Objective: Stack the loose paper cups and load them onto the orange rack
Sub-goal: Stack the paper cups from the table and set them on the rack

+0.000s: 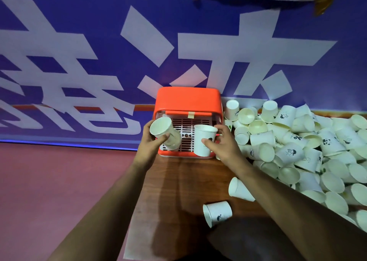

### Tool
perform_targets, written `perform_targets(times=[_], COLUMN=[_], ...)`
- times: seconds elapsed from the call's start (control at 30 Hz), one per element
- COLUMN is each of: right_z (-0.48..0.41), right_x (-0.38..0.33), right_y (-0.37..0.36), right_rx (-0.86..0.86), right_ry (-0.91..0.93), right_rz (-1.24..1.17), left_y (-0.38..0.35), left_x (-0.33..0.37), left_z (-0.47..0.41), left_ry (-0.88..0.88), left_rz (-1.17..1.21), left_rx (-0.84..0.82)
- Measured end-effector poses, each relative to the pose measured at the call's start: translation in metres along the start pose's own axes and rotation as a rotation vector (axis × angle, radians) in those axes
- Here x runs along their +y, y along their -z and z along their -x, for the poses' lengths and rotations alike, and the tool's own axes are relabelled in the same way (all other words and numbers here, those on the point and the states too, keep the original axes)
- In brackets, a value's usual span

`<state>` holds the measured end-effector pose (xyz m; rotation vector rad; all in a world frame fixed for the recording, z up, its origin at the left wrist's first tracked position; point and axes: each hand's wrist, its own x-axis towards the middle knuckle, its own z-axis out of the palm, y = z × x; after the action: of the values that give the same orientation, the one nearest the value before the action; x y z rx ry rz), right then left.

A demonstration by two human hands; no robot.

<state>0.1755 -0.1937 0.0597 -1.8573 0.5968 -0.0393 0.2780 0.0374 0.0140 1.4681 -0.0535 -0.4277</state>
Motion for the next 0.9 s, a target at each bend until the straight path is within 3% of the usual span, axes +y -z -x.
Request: perform_targets(times=[0.13, 0.43, 0.57, 0.7, 0.8, 0.9], right_z=[-0.005, -0.014, -0.019, -0.026, -0.029, -0.033], right_x=[-0.004, -0.004, -0.002, -0.006, -0.014, -0.021], right_y=[-0.004, -0.012, -0.019, -0.03, -0.04, -0.052], right_rx=[-0.036, -0.058, -0.075, -0.09, -0.139, -0.174], right_ry=[0.051, 0.142, 0.161, 0.204, 0.268, 0.305], right_rz=[0.029, 0.055, 0.081, 0.078, 0.092, 0.108], left_y=[-0.004, -0.006, 0.004, 0.011, 0.016, 0.019], left_x=[-0.006, -0.035, -0.047, -0.036, -0.011, 0.01], left_z=[-0.008, -0.029, -0.033, -0.023, -0.012, -0.008], left_ry=[-0.037, -0.054, -0.045, -0.069, -0.053, -0.087], left_rz=[-0.106, -0.646, -0.762, -0.71, -0.41, -0.224], left_rx=[-0.002, 0.059, -0.069, -0.062, -0.02, -0.109])
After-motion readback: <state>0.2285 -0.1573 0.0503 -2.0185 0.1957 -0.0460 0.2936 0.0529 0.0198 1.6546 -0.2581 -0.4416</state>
